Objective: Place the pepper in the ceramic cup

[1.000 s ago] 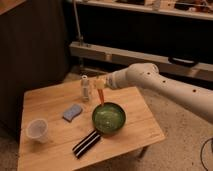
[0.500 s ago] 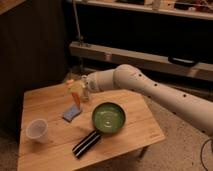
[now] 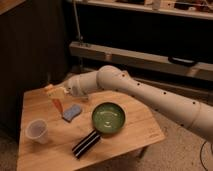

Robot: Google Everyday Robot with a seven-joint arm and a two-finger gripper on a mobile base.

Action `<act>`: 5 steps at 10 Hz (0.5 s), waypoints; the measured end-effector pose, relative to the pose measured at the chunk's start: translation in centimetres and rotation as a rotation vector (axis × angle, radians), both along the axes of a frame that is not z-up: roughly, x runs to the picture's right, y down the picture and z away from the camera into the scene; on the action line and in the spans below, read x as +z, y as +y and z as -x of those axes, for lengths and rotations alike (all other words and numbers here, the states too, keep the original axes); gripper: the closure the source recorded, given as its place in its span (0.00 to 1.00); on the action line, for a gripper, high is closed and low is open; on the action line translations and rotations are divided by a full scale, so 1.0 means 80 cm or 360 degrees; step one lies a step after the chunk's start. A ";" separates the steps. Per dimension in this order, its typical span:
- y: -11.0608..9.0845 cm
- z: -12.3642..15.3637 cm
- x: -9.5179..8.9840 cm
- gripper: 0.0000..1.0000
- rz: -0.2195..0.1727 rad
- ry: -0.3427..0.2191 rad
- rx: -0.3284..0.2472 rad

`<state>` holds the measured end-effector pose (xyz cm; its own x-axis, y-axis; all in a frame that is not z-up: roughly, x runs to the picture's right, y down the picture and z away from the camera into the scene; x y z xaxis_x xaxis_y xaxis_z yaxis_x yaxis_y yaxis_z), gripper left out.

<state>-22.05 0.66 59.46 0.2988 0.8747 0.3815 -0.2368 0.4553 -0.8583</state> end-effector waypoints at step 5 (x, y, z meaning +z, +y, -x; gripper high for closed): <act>0.049 0.078 0.017 0.90 -0.0048 -0.0020 -0.0121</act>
